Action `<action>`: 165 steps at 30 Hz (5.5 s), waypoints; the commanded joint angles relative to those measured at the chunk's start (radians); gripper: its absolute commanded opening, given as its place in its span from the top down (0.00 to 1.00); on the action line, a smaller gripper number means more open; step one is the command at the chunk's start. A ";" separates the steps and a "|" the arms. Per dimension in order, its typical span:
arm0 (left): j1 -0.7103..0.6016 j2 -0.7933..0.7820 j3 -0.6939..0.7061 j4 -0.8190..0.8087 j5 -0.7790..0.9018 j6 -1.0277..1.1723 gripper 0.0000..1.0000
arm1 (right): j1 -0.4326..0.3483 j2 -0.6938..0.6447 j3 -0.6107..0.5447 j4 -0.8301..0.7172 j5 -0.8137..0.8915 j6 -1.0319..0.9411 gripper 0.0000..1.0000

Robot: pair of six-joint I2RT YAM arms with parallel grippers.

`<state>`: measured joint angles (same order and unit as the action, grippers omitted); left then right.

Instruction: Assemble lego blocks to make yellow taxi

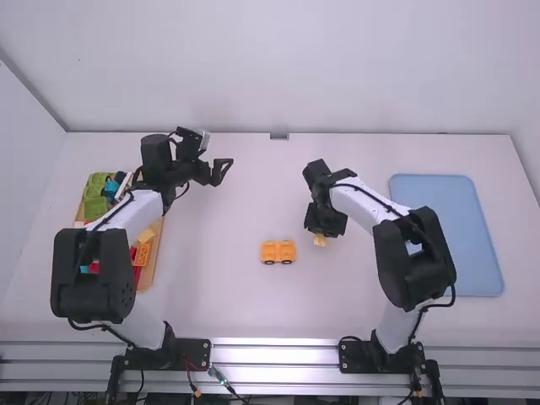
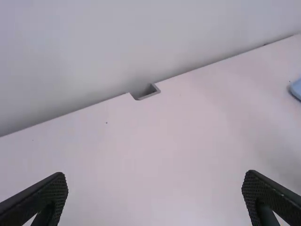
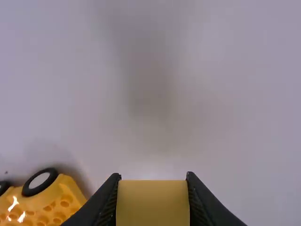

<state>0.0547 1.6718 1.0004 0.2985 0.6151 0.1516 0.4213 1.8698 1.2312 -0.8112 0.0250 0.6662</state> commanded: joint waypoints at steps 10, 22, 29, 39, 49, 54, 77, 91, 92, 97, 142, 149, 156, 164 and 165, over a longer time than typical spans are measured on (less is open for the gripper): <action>-0.009 -0.002 0.022 -0.017 0.053 -0.006 0.01 | -0.006 -0.294 -0.302 0.191 0.015 0.583 1.00; -0.003 -0.002 0.022 -0.037 0.083 -0.006 0.01 | -0.139 -0.315 -0.538 0.580 -0.212 0.687 1.00; -0.003 -0.002 0.022 -0.026 0.076 -0.006 0.01 | -0.127 -0.316 -0.542 0.577 -0.234 0.748 1.00; -0.004 -0.002 0.022 -0.026 0.076 -0.006 0.01 | -0.142 -0.315 -0.542 0.591 -0.249 0.863 1.00; -0.016 -0.002 0.021 -0.026 0.077 -0.006 0.01 | -0.207 -0.315 -0.542 0.496 -0.256 1.059 1.00; -0.016 -0.002 0.021 -0.025 0.077 -0.006 0.01 | -0.198 -0.315 -0.523 0.474 -0.237 1.058 1.00; -0.015 -0.002 0.021 -0.030 0.076 -0.006 0.01 | -0.173 -0.116 -0.373 0.331 -0.260 1.089 1.00; -0.016 -0.002 0.021 -0.040 0.076 -0.006 0.01 | -0.166 -0.116 -0.374 0.344 -0.253 1.092 0.22; -0.016 -0.002 0.021 -0.041 0.076 -0.005 0.01 | -0.163 -0.116 -0.374 0.356 -0.257 1.086 0.04; -0.016 -0.002 0.021 -0.041 0.076 -0.006 0.01 | -0.170 -0.116 -0.374 0.357 -0.257 1.073 0.01; -0.016 -0.002 0.021 -0.198 0.415 0.424 0.01 | -0.293 -0.117 0.092 -0.091 -0.820 -2.232 0.01; -0.082 0.018 -0.003 -0.252 0.447 0.554 0.01 | -0.414 -0.117 0.000 -0.179 -0.962 -2.478 0.01; -0.182 0.033 -0.076 -0.182 0.443 0.677 0.01 | -0.457 -0.117 -0.207 0.011 -1.027 -2.469 0.01; -0.206 0.033 -0.194 -0.040 0.496 0.676 0.01 | -0.394 -0.117 -0.398 0.335 -0.970 -2.274 0.01; -0.206 0.033 -0.213 -0.009 0.495 0.675 0.01 | -0.388 -0.117 -0.413 0.344 -0.952 -2.285 0.00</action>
<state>-0.1463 1.6936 0.8219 0.2665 1.0702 0.8097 0.0227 1.7473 0.8490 -0.4770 -0.9527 -1.6642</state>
